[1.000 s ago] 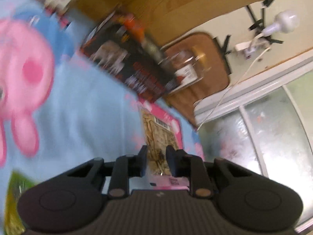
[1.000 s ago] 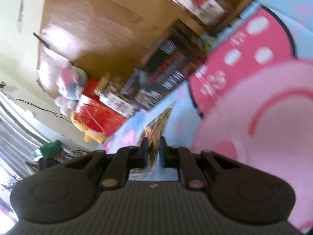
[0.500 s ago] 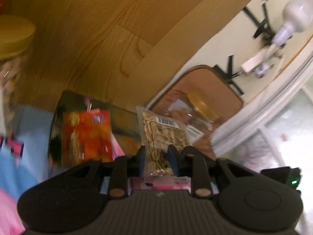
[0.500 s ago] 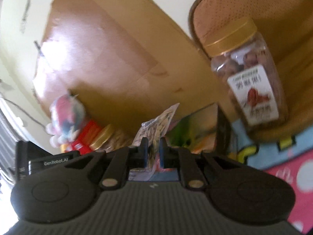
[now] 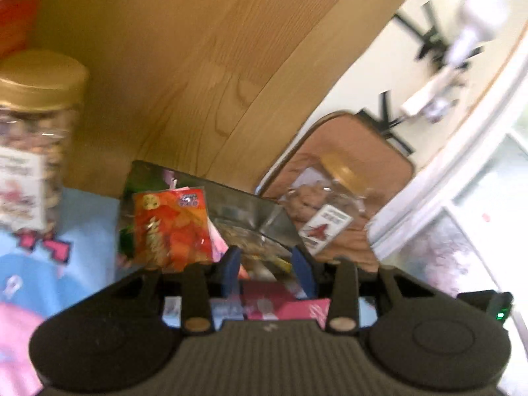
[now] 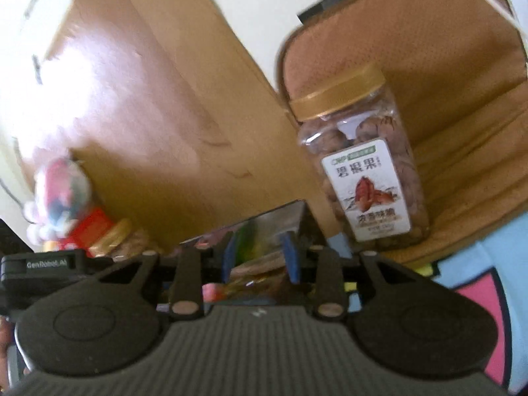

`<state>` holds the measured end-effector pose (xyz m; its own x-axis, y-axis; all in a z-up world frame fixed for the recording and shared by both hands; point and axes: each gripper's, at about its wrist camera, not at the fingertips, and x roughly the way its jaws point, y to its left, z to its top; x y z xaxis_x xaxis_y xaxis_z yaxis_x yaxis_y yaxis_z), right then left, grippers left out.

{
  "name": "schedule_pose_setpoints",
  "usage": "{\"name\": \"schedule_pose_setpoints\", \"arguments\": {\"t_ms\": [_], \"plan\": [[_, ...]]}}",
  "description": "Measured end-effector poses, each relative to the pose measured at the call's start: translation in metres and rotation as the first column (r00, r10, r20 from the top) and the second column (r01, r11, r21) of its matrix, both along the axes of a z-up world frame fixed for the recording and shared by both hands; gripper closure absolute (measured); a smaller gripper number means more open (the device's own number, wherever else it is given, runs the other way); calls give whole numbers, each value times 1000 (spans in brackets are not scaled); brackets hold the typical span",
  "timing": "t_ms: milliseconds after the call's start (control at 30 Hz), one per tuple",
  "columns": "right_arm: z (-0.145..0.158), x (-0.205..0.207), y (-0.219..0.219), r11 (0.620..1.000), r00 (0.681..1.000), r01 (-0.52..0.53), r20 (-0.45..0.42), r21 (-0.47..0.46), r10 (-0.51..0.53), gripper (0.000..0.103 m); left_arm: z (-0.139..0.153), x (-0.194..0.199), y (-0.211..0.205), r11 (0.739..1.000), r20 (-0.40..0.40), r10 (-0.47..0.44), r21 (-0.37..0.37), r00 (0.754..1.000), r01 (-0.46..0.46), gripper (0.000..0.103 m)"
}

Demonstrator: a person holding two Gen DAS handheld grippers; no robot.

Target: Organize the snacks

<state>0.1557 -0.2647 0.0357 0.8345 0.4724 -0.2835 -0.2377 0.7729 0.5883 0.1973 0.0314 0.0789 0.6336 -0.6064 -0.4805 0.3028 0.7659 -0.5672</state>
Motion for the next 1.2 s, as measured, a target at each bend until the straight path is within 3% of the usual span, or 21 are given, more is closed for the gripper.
{"name": "schedule_pose_setpoints", "arguments": {"t_ms": [67,133,300,433,600,767,867,933,1033,1067,1133,1200], "plan": [[-1,-25,7,996,996,-80,-24,37,81,67,2,-35,17,1000,12,12,4,1000,-12,60],[-10,-49,19,983,982,-174,-60,60,177,67,-4,-67,37,999,-4,32,22,999,-32,60],[-45,-104,67,913,890,-403,-204,64,407,67,-42,-140,78,994,-123,97,65,988,-89,60],[-60,-133,85,875,830,-469,-278,121,484,67,-60,-178,96,991,-156,122,65,980,-113,60],[-68,-138,99,866,798,-461,-335,195,500,67,-84,-194,109,992,-205,128,8,970,-129,55],[-67,-132,126,867,796,-463,-343,184,498,82,-90,-201,115,986,-182,150,-39,972,-159,49],[-73,-122,124,866,787,-415,-368,279,496,84,-94,-202,121,981,-214,139,-100,967,-163,45],[-85,-117,108,837,768,-340,-386,429,511,85,-99,-201,125,973,-239,118,-166,964,-160,42],[-109,-110,86,730,727,-227,-387,645,568,90,-106,-199,130,950,-275,102,-258,956,-175,41],[-111,-110,82,706,723,-213,-377,675,579,90,-108,-197,130,941,-283,87,-291,955,-172,41],[-112,-110,77,695,722,-210,-371,687,584,90,-110,-192,125,925,-290,47,-348,956,-151,44],[-113,-109,76,676,718,-209,-359,707,597,90,-106,-189,116,928,-277,42,-346,960,-140,54]]}}
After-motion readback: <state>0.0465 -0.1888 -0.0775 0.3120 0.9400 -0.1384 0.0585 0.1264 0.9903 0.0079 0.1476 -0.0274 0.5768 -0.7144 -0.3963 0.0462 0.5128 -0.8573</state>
